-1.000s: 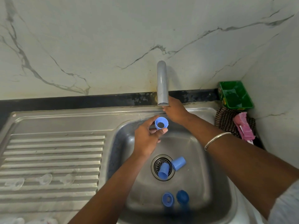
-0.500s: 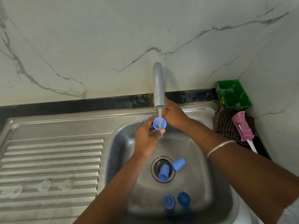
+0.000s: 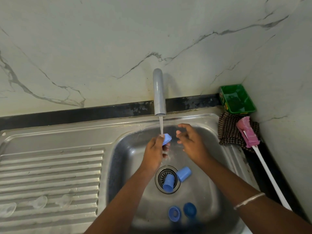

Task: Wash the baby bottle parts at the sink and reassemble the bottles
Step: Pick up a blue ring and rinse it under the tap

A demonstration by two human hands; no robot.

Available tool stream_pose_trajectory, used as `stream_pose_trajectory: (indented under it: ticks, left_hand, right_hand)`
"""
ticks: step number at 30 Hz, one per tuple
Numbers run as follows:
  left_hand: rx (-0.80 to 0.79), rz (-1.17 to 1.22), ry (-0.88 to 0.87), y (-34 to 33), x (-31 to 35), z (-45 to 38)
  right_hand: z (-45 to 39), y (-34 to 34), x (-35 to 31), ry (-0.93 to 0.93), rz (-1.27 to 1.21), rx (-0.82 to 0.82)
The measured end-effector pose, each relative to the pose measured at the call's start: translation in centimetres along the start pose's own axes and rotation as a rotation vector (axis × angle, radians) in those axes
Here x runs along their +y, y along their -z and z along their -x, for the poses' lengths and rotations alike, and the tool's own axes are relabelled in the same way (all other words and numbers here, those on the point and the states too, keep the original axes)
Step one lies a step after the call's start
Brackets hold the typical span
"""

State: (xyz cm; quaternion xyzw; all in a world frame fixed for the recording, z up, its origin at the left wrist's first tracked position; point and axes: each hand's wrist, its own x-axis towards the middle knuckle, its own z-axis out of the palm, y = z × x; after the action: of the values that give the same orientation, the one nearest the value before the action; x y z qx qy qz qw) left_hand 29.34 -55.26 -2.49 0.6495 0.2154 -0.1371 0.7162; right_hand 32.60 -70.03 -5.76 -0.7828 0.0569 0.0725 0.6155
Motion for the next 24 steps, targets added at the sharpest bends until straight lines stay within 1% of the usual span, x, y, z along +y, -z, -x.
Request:
stream_pose_trajectory:
  ticks: [1,4,5,9,12,14,17,19,22,24]
  left_hand:
    - [0.011,0.062,0.064,-0.2,0.3,0.0]
    - [-0.003,0.402,0.333,-0.5,1.5,-0.3]
    - [-0.016,0.485,0.396,-0.4,1.7,-0.5]
    - [-0.005,0.653,0.492,-0.6,2.3,-0.7]
    - [0.066,0.696,0.483,-0.6,2.8,-0.9]
    - [0.096,0.64,0.455,-0.7,3.1,-1.1]
    - [0.044,0.502,0.47,-1.1,3.3,-0.9]
    - [0.012,0.533,0.502,-1.3,3.2,-0.7]
    - [0.014,0.643,0.567,-0.8,2.7,-1.0]
    - [0.014,0.624,0.61,-0.3,2.2,-1.0]
  right_hand:
    - [0.1,0.0,0.0,0.0,0.001,-0.003]
    - [0.1,-0.2,-0.1,0.024,0.023,-0.015]
    - [-0.1,-0.2,-0.3,0.027,0.034,-0.021]
    - [-0.9,-0.6,-1.2,-0.008,0.025,-0.039]
    - [-1.4,-0.7,-1.7,-0.009,0.045,-0.056]
    - [-1.6,-0.7,-2.0,0.016,0.065,-0.055]
    - [-1.8,-0.7,-2.2,0.012,0.056,-0.056]
    - [-1.9,-0.9,-2.3,0.008,0.068,-0.054]
    - [-2.0,-1.3,-2.6,0.021,0.131,-0.062]
    - [-2.3,-1.8,-3.3,0.056,0.216,-0.04]
